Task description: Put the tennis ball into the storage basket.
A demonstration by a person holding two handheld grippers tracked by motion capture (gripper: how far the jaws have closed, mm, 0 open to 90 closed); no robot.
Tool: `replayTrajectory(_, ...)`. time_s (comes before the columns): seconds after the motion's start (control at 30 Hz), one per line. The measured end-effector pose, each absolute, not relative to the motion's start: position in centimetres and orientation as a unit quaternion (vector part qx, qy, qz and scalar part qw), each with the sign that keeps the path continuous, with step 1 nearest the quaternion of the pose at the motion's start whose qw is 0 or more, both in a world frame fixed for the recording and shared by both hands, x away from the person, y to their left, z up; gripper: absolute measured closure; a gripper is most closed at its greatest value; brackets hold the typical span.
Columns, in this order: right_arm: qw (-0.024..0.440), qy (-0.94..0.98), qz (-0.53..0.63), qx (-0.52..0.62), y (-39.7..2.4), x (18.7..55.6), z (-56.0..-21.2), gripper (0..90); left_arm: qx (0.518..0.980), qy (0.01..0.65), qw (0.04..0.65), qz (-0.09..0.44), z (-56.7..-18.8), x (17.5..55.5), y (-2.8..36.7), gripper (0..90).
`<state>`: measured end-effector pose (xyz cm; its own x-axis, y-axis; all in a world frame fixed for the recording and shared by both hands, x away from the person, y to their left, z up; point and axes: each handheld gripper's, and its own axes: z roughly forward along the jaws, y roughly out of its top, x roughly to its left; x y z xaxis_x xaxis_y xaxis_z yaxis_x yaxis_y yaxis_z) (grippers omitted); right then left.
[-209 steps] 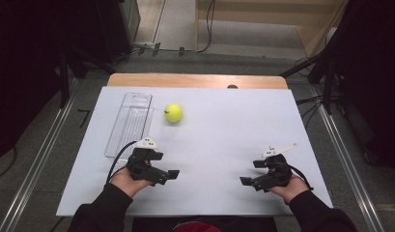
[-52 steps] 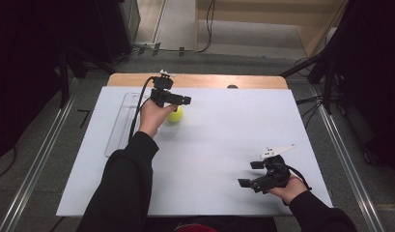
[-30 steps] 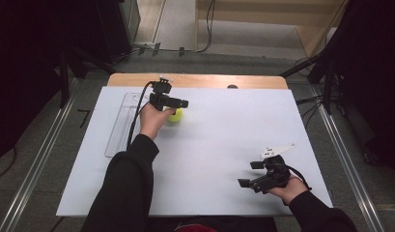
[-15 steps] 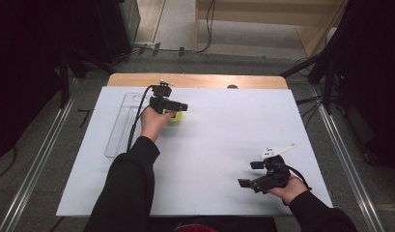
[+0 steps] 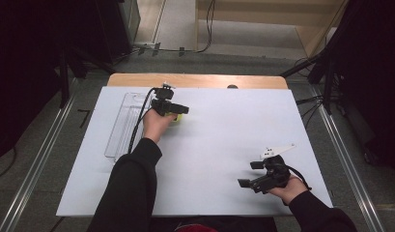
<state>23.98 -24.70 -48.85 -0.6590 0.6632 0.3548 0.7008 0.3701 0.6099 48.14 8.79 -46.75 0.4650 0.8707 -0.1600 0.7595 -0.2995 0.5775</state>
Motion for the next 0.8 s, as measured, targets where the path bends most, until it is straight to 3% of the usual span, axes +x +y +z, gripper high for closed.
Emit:
replayTrajectory(0.6,0.025,-0.828,-0.381,-0.411,-24.71,23.96,-48.84,5.0,0.801,0.523,0.269,0.107,-47.63,48.2,8.12,8.1)
replayTrajectory(0.7,0.025,-0.828,-0.381,-0.412,-24.71,23.96,-48.84,5.0,0.801,0.527,0.258,0.12,-47.75,48.2,8.1,14.2)
replayTrajectory(0.8,0.025,-0.828,-0.381,-0.411,-24.71,23.97,-48.84,5.0,0.8,0.531,0.253,0.12,-47.81,48.21,8.05,14.4)
